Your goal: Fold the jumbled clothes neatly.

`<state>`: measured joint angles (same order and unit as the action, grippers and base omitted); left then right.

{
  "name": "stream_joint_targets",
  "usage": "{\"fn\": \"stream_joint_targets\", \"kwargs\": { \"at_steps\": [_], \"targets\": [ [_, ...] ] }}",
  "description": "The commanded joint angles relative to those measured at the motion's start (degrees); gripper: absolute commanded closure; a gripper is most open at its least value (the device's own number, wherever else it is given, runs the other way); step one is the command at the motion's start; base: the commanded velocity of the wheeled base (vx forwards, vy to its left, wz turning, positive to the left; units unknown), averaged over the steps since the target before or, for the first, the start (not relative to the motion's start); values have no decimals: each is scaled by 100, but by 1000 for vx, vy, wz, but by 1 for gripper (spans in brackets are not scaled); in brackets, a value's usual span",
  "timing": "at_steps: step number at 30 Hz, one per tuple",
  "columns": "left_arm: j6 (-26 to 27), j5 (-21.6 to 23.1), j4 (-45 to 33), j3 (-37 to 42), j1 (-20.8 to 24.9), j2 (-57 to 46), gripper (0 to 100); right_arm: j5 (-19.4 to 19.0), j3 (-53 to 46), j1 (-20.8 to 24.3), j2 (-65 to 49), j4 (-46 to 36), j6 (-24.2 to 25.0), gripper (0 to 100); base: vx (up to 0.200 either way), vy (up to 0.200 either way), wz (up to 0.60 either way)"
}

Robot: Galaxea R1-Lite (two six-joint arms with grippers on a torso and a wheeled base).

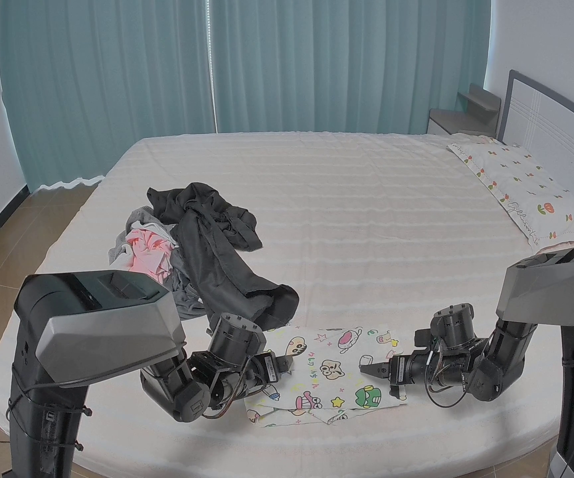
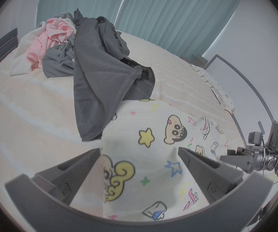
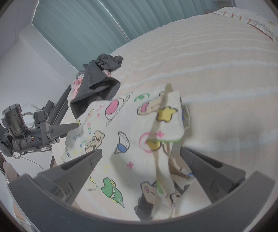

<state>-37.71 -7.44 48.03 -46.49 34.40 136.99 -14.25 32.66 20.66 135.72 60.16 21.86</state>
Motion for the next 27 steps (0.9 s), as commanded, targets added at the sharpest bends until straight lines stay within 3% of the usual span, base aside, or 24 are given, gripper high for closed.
{"fn": "stream_joint_targets", "kwargs": {
  "at_steps": [1, 3, 7, 9, 16, 18, 21, 24, 27],
  "targets": [
    [18, 23, 13, 281, -12, -84, 0, 28, -251, -1, -45, -4, -103, 0, 0, 0, 0],
    [44, 32, 22, 527, -21, -216, 0, 80, -427, -27, -54, -31, -446, 0, 0, 0, 0],
    [70, 41, 136, 923, -21, -392, 0, 722, -506, -18, 25, -31, -762, 0, 0, 0, 0],
    [185, 49, 347, 1204, -12, -401, 0, 854, -585, 8, -1, -31, -867, 0, 0, 0, 0],
    [413, 49, 1824, 2039, -118, -462, 0, 889, -1042, -18, -450, 40, -1105, 0, 0, 0, 0],
    [413, 49, 1938, 2127, -171, -515, 0, 889, -1121, -36, -555, 48, -1105, 0, 0, 0, 0],
    [404, 49, 2492, 2470, -513, -858, 0, 889, -1578, -142, -1162, 294, -1105, 0, 0, 0, 0],
    [404, 41, 3177, 2830, -812, -1535, 0, 889, -2273, -194, -2137, 919, -1096, 0, 0, 0, 0],
    [466, 23, 3318, 3226, -856, -2519, 0, 880, -2932, -291, -3016, 1437, -1070, 0, 0, 0, 0]
  ]
}}
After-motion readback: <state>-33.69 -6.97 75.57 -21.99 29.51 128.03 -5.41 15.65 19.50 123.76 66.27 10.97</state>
